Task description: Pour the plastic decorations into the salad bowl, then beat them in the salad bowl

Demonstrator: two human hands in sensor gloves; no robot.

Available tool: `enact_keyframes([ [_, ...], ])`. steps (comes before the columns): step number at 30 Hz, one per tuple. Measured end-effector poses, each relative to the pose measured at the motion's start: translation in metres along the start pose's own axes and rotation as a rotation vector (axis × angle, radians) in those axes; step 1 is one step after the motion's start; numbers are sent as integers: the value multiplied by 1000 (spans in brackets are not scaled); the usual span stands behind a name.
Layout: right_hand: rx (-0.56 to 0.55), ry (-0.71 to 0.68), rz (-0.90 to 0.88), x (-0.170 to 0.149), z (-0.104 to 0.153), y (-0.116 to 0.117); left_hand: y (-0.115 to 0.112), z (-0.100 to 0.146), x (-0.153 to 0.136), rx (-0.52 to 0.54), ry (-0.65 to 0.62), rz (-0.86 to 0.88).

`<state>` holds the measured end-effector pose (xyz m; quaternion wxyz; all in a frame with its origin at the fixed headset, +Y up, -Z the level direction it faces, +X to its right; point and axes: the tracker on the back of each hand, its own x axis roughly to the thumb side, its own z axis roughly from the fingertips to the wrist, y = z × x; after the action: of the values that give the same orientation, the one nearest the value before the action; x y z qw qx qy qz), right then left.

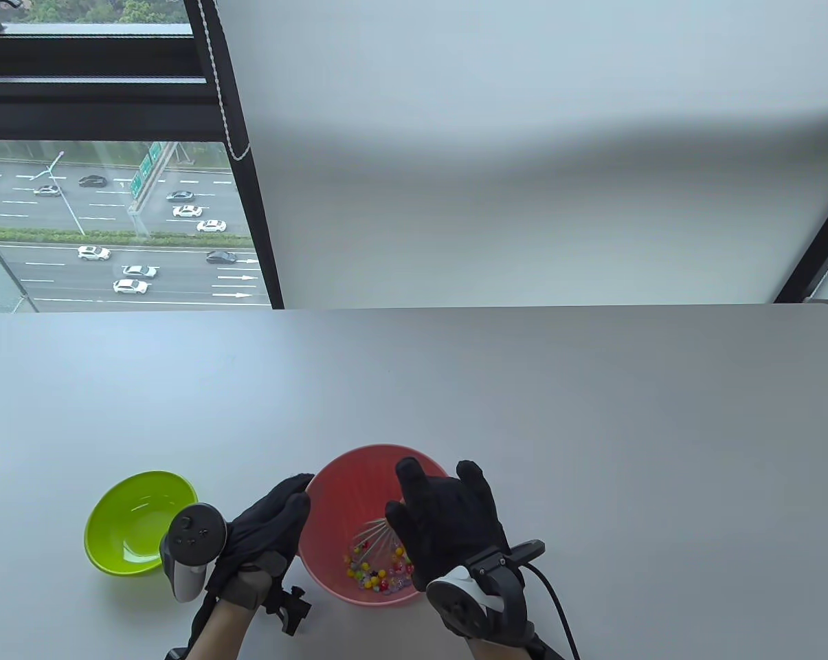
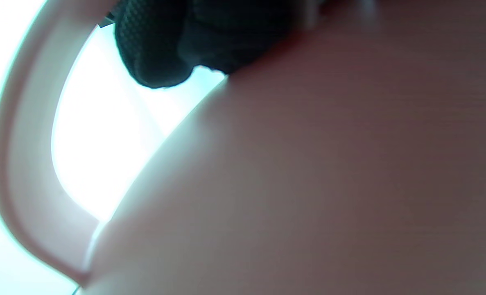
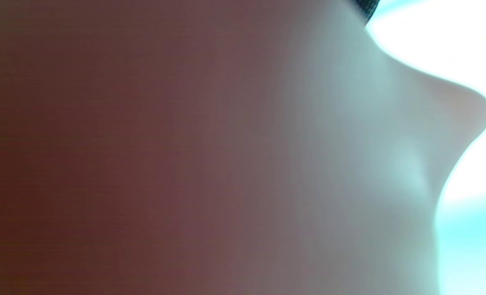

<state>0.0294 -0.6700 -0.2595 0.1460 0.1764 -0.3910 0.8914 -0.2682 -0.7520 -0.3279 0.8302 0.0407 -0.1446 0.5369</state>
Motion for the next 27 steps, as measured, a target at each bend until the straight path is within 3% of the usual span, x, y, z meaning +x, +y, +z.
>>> enact_keyframes([
  [27,-42,43,-3,-11,-3,-9,0,0,0,-5,-5,-4],
])
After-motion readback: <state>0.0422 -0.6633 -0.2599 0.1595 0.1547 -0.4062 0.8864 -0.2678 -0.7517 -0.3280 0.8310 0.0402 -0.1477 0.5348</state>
